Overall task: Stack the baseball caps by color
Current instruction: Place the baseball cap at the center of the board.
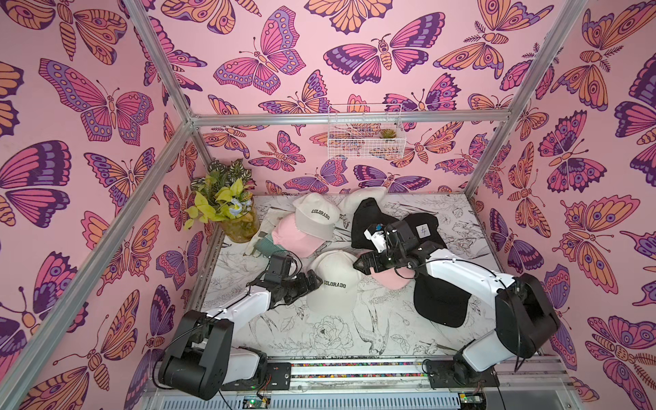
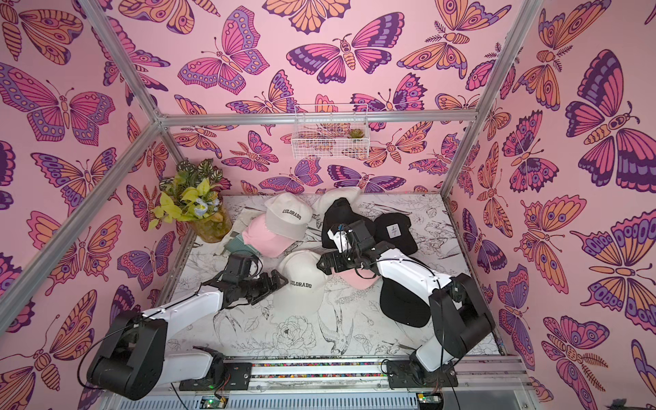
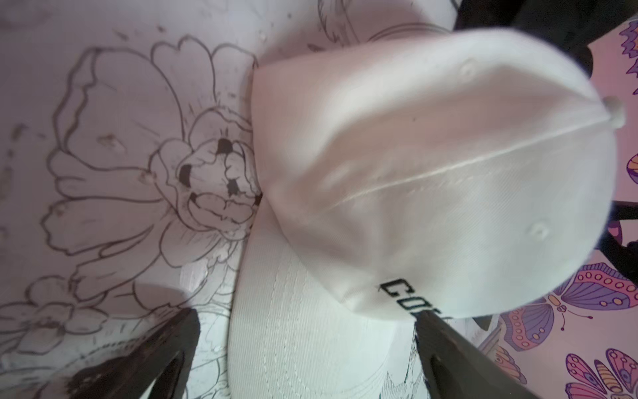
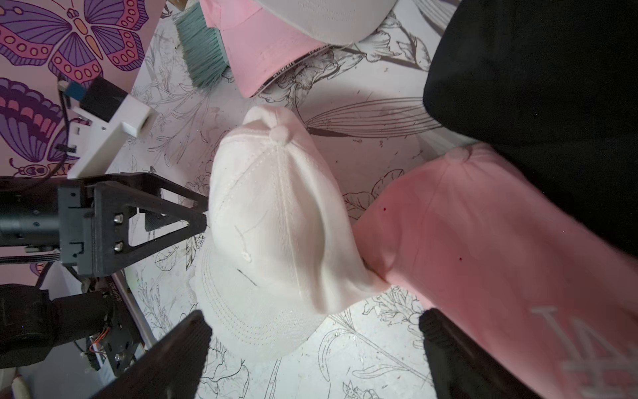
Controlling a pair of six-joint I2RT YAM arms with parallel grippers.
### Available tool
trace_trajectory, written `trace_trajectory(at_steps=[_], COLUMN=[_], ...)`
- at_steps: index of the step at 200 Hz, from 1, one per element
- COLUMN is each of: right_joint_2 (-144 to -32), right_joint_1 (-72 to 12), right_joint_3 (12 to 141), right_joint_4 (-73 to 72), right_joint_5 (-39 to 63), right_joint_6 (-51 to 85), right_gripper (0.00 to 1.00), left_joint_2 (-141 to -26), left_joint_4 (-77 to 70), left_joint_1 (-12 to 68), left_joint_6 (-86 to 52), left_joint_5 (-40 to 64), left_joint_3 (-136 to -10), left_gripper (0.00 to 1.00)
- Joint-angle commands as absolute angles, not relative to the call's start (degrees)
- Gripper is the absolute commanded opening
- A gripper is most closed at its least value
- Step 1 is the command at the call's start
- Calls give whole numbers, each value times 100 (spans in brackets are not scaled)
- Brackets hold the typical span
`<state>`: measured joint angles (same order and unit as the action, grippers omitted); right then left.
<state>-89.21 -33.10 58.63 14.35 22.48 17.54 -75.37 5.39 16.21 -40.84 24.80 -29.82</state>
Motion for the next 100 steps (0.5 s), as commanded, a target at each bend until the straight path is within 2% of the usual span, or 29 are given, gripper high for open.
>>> trace_trajectory(at_steps=[1,19,52,100], right_joint_2=[-8934,-9187,-9604,-9610], right_joint_1=[-3536,-3669,-3702,-3721], right_joint_3=[5581,5604,5788,5828], right_joint_4=[881,762,480,480], right_joint_5=[2443,2243,2472,2383], right_joint_6=[2135,2123,2219,2194], right_gripper=[99,99,99,99], left_joint_2=[-7349,-7394,-7374,-7349], left_joint_4=[386,50,-77,-130], left_joint_1=[1693,1766,1957,2039], left_joint_6=[-4199,-4361,-4532,-4597], left_joint_5=[2865,3110,3202,3116], left_joint_3=[-2739,-2558,-2429,-2390], left_gripper=[100,100,100,100])
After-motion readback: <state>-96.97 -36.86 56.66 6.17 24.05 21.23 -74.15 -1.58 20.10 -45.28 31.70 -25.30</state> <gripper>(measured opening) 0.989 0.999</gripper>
